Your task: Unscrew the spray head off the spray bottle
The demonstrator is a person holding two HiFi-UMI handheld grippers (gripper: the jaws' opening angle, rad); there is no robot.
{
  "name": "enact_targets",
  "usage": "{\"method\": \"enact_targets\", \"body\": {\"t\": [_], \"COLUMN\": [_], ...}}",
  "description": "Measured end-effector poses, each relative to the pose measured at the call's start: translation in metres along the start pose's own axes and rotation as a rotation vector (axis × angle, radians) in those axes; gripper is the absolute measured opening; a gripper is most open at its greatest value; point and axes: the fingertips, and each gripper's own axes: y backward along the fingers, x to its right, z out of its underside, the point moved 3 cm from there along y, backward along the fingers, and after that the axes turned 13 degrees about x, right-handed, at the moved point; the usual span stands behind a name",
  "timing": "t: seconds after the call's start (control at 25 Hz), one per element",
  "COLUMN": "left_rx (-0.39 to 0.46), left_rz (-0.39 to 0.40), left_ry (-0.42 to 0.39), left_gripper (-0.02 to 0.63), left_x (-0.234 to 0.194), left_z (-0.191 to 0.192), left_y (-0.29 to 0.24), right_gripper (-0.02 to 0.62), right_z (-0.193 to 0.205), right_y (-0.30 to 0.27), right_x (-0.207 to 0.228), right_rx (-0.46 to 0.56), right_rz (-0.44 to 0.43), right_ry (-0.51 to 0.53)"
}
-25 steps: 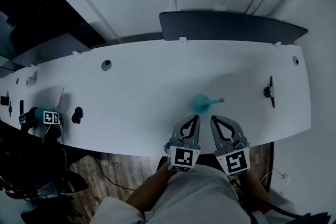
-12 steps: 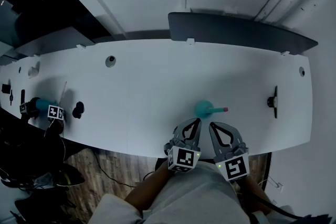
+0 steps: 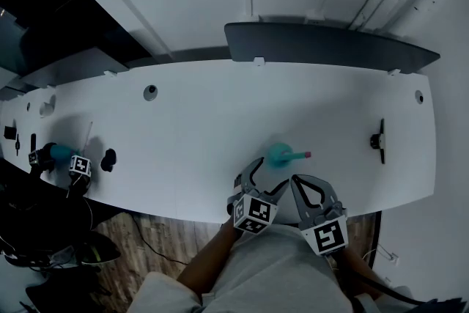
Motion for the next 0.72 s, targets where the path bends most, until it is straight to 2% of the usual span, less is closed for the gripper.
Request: {"method": "enact_targets", "body": {"t": [0.2, 0.56, 0.72], "left_rx": [-0.024, -0.083, -0.092], "left_rz": [0.009, 0.051, 0.061], "left_ry": [-0.011, -0.066, -0.08], "left_gripper": [0.396, 0.46, 0.462], "left_x": [0.0, -0.004, -0.004], "left_z": [0.006, 0.029, 0.032], "left_y": [-0.013, -0.05, -0.062], "right_gripper": [0.0, 0.0, 0.0], "right_z": [0.001, 0.005, 0.008], "right_y": [0.006, 0.014, 0.016], "right_x": [0.004, 0.005, 0.006], "right_rx": [-0.018, -0.042, -0.059], "right_rz": [0.022, 0.064, 0.078], "right_ry": [0.004, -0.014, -0.014]}}
